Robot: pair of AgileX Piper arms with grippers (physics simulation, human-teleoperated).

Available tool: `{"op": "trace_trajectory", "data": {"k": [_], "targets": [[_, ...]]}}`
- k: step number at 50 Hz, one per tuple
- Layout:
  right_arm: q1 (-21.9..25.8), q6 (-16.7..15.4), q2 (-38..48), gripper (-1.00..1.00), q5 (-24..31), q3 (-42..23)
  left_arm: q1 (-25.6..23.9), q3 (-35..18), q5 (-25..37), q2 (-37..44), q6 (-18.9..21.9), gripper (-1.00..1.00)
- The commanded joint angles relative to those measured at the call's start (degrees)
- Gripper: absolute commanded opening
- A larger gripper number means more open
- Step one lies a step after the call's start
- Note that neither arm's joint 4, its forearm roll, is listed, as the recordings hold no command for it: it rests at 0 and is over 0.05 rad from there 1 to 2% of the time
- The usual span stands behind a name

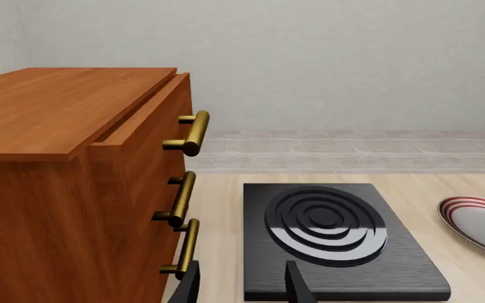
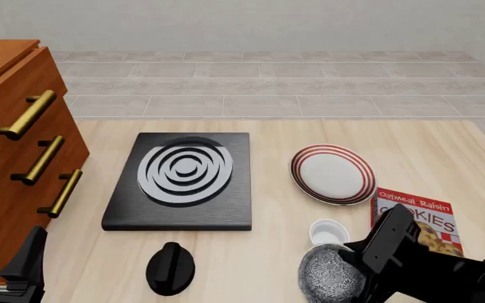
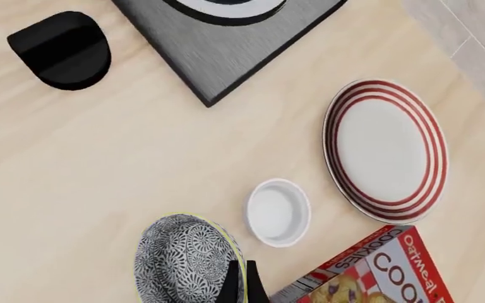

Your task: Pick the akita bowl next to the ramekin and place it on the plate.

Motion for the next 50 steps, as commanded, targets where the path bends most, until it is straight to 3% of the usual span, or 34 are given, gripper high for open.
{"op": "trace_trajectory", "data": {"k": [1, 41, 50], "targets": [[0.09, 3.95, -2.90, -1.00, 1.06, -0.88, 0.00, 0.00, 0.00, 0.00, 0.00, 1.00], [-0.64, 18.43, -9.19, -1.00, 1.32, -1.36, 0.00, 0.00, 0.00, 0.00, 0.00, 1.00], [-1.00, 24.38, -11.60, -1.00, 3.81, -3.96, 0.00, 0.00, 0.00, 0.00, 0.00, 1.00]]}}
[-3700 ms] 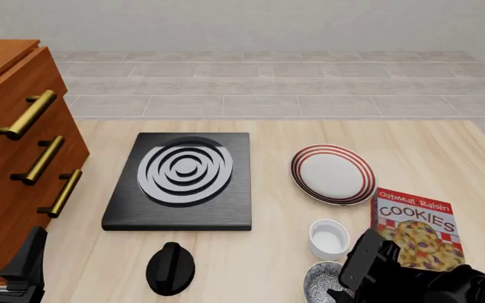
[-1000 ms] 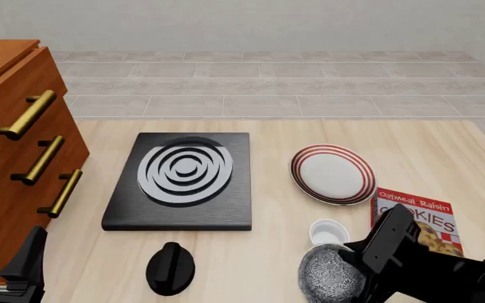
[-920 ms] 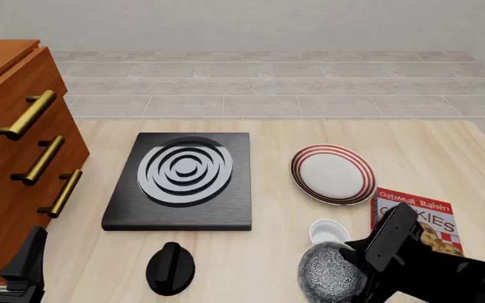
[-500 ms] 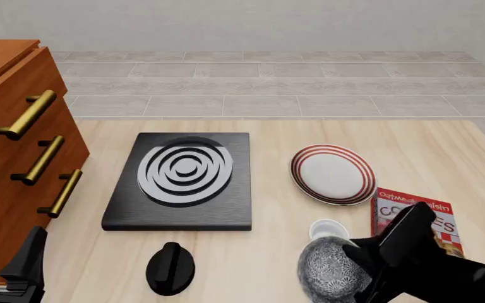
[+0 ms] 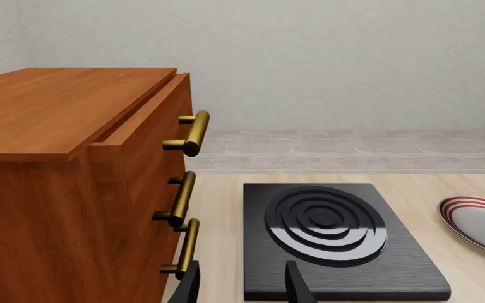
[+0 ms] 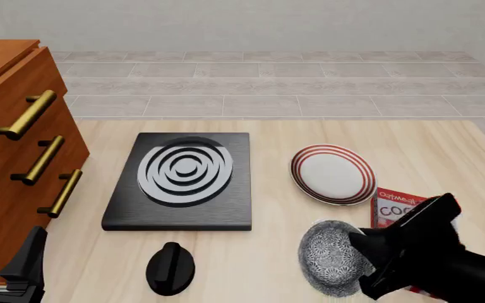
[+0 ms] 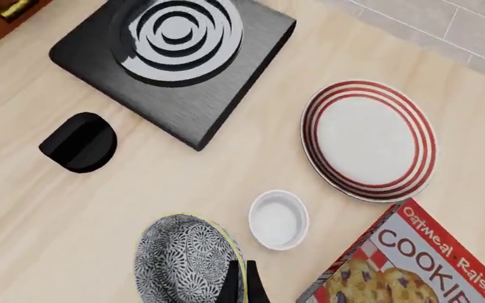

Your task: Pick the akita bowl next to the ramekin and place it on the plate.

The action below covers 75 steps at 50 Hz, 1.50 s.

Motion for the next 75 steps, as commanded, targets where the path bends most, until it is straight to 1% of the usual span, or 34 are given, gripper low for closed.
{"op": "trace_trajectory", "data": {"k": [1, 5, 7, 8, 10, 15, 18, 19, 25, 28, 31, 33, 34, 36, 40, 41, 47, 50, 52, 54, 55, 59, 62, 67, 69, 75], "targets": [[-0.42, 6.27, -2.67, -1.00, 1.91, -2.43, 0.00, 0.00, 0.00, 0.00, 0.00, 1.00], [-1.23, 8.95, -3.75, -1.00, 2.42, -3.13, 0.00, 0.00, 0.00, 0.00, 0.00, 1.00], [-0.98, 9.65, -4.45, -1.00, 2.73, -3.35, 0.00, 0.00, 0.00, 0.00, 0.00, 1.00], [-1.30, 10.75, -4.57, -1.00, 2.65, -3.41, 0.00, 0.00, 0.00, 0.00, 0.00, 1.00], [-1.14, 10.72, -4.97, -1.00, 2.72, -3.40, 0.00, 0.00, 0.00, 0.00, 0.00, 1.00], [-1.99, 13.49, -5.47, -1.00, 1.92, -3.13, 0.00, 0.00, 0.00, 0.00, 0.00, 1.00], [-2.18, 13.60, -5.52, -1.00, 1.48, -2.94, 0.00, 0.00, 0.00, 0.00, 0.00, 1.00], [-2.46, 14.66, -5.34, -1.00, 0.83, -2.65, 0.00, 0.00, 0.00, 0.00, 0.00, 1.00], [-3.56, 15.49, -5.05, -1.00, 0.02, -2.40, 0.00, 0.00, 0.00, 0.00, 0.00, 1.00], [-4.70, 17.46, -5.05, -1.00, -0.62, -2.30, 0.00, 0.00, 0.00, 0.00, 0.00, 1.00], [-5.77, 17.77, -4.59, -1.00, -1.38, -2.20, 0.00, 0.00, 0.00, 0.00, 0.00, 1.00], [-6.38, 18.54, -4.27, -1.00, -1.86, -1.94, 0.00, 0.00, 0.00, 0.00, 0.00, 1.00], [-6.60, 18.32, -4.23, -1.00, -2.08, -1.94, 0.00, 0.00, 0.00, 0.00, 0.00, 1.00], [-7.34, 19.24, -3.84, -1.00, -2.54, -1.90, 0.00, 0.00, 0.00, 0.00, 0.00, 1.00], [-8.69, 19.54, -2.38, -1.00, -3.81, -2.09, 0.00, 0.00, 0.00, 0.00, 0.00, 1.00], [-9.63, 19.88, -1.72, -1.00, -4.34, -2.34, 0.00, 0.00, 0.00, 0.00, 0.00, 1.00], [-10.65, 20.16, -0.58, -1.00, -5.04, -3.24, 0.00, 0.00, 0.00, 0.00, 0.00, 1.00], [-11.81, 20.33, 0.89, -1.00, -6.24, -3.73, 0.00, 0.00, 0.00, 0.00, 0.00, 1.00], [-12.55, 20.94, 1.77, -1.00, -6.91, -3.86, 0.00, 0.00, 0.00, 0.00, 0.00, 1.00], [-13.11, 20.59, 2.43, -1.00, -7.45, -4.17, 0.00, 0.00, 0.00, 0.00, 0.00, 1.00], [-13.40, 21.20, 3.11, -1.00, -7.93, -4.23, 0.00, 0.00, 0.00, 0.00, 0.00, 1.00], [-14.31, 21.61, 4.61, -1.00, -9.12, -4.69, 0.00, 0.00, 0.00, 0.00, 0.00, 1.00], [-15.85, 21.52, 6.15, -1.00, -10.40, -5.23, 0.00, 0.00, 0.00, 0.00, 0.00, 1.00], [-16.76, 21.71, 8.06, -1.00, -12.08, -5.43, 0.00, 0.00, 0.00, 0.00, 0.00, 1.00], [-17.86, 21.14, 9.51, -1.00, -12.94, -5.93, 0.00, 0.00, 0.00, 0.00, 0.00, 1.00], [-18.36, 21.19, 10.93, -1.00, -13.61, -6.66, 0.00, 0.00, 0.00, 0.00, 0.00, 1.00]]}}
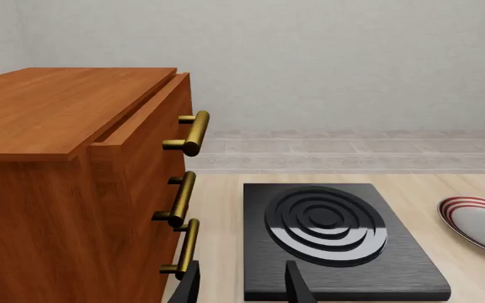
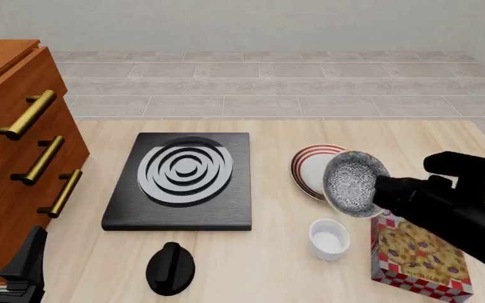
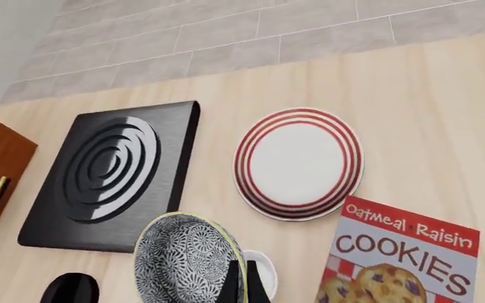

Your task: Pick the akita bowl next to the ramekin and place it on the plate.

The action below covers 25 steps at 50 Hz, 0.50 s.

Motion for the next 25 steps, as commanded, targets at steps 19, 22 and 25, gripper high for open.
{"op": "trace_trajectory", "data": {"k": [19, 22, 25], "targets": [[-3.88, 1.14, 9.68, -1.00, -7.32, -2.05, 0.00, 0.00, 0.00, 0.00, 0.00, 1.00], [-4.23, 1.14, 10.65, -1.00, -7.94, -2.30, 0.00, 0.00, 0.00, 0.00, 0.00, 1.00], [-4.65, 1.48, 11.64, -1.00, -8.66, -2.52, 0.00, 0.00, 0.00, 0.00, 0.00, 1.00]]}}
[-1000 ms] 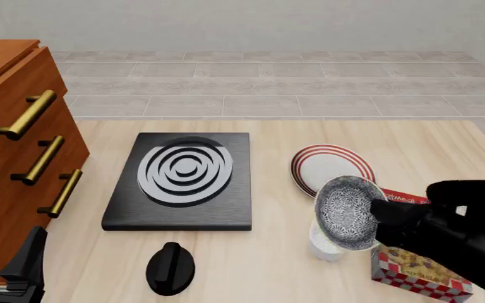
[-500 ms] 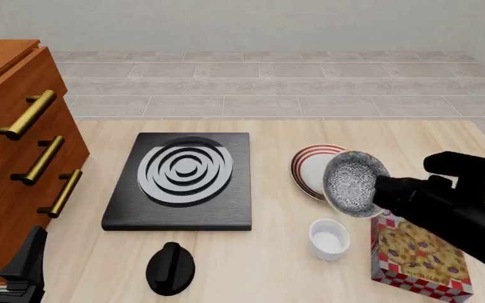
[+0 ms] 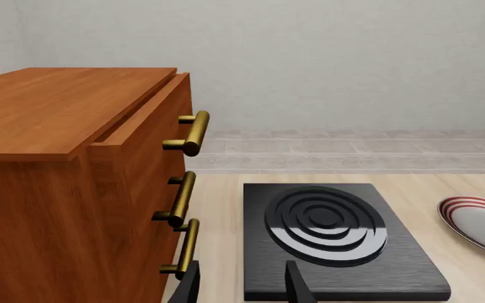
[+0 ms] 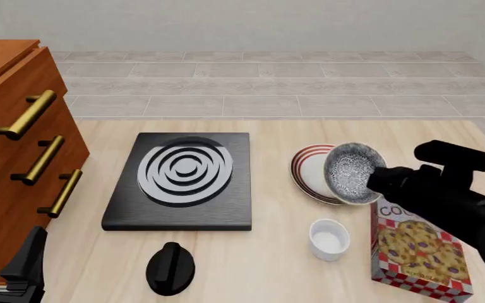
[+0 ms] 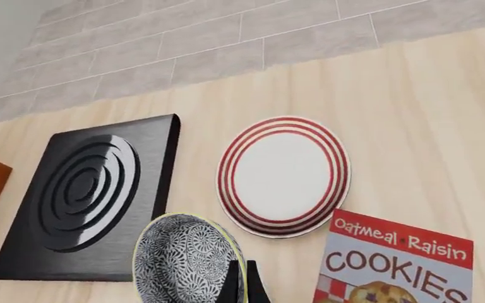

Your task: Pick the akita bowl next to the ramekin and place it on the plate.

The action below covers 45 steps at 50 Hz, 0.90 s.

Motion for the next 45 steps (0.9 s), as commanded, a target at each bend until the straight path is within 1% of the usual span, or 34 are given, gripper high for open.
{"op": "trace_trajectory", "data": {"k": [1, 14, 45], "targets": [[-1.31, 0.72, 3.49, -1.00, -2.73, -1.01, 0.00, 0.00, 0.00, 0.00, 0.00, 1.00], [-2.25, 1.04, 8.76, -1.00, -6.81, -0.96, 0.00, 0.00, 0.00, 0.00, 0.00, 1.00], [-4.12, 1.32, 16.06, -1.00, -12.77, -1.29, 0.00, 0.00, 0.00, 0.00, 0.00, 1.00]]}}
